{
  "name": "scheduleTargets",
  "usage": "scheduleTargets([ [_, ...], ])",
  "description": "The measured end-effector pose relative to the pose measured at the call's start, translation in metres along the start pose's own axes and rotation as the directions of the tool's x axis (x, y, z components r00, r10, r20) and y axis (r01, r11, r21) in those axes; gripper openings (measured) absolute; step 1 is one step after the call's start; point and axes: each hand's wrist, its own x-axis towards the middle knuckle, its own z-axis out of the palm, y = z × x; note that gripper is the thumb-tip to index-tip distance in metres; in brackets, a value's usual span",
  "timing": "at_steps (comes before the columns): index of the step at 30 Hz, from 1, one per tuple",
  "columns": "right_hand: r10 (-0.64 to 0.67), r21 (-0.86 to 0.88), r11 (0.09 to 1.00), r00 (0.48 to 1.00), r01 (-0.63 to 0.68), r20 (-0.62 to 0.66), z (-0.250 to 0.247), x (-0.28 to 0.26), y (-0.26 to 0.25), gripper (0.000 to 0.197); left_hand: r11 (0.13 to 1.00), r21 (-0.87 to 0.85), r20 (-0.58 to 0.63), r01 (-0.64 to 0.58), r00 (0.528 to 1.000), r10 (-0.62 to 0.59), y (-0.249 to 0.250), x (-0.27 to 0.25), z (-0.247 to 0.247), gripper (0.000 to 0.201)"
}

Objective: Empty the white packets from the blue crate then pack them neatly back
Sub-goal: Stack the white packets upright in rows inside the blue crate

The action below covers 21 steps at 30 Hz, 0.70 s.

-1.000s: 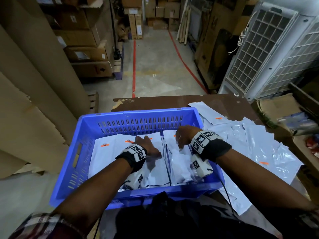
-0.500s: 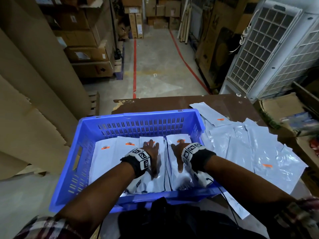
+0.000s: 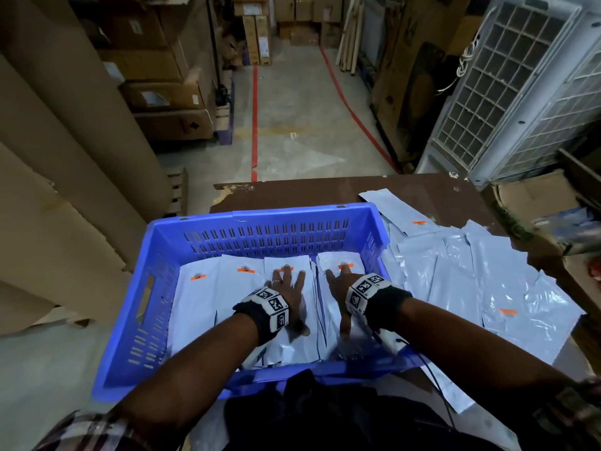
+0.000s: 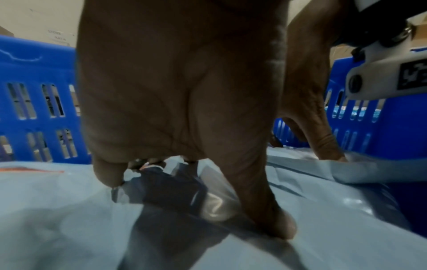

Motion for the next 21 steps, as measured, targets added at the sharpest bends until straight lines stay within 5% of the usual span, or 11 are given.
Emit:
scheduleTargets([
  [5,0.024,0.029,0.999,1.0,-0.024,0.009,-0.012,0.001,-0.002,0.13,0.995,0.082,0.034,-0.056,0.998,0.054,-0.004,-0.003,-0.028,0.145],
  [8,0.029,-0.006,1.0,0.999,-0.029,0.03,-0.012,0.002,-0.002,0.142,0.99,0.096,-0.037,-0.102,0.994,0.106,-0.007,-0.003,-0.023,0.119],
  [10,0.041,0.038,0.998,0.999,-0.041,-0.007,-0.006,0.004,0.001,0.121,0.992,0.07,-0.047,-0.101,0.993,0.105,-0.009,-0.001,-0.015,0.111],
  [12,0.044,0.077,0.996,0.999,-0.042,-0.018,0.0,0.005,0.005,0.106,0.992,0.08,0.0,-0.097,0.995,0.098,-0.01,0.007,-0.007,0.139],
  [14,0.039,0.072,0.997,0.999,-0.038,-0.019,0.004,0.007,0.008,0.107,0.992,0.09,0.01,-0.094,0.996,0.093,-0.009,0.012,-0.003,0.155],
  [21,0.006,0.025,1.0,0.999,-0.005,-0.048,0.003,0.002,0.008,0.093,0.999,0.023,0.0,-0.041,0.999,0.041,-0.002,0.011,-0.001,0.151],
])
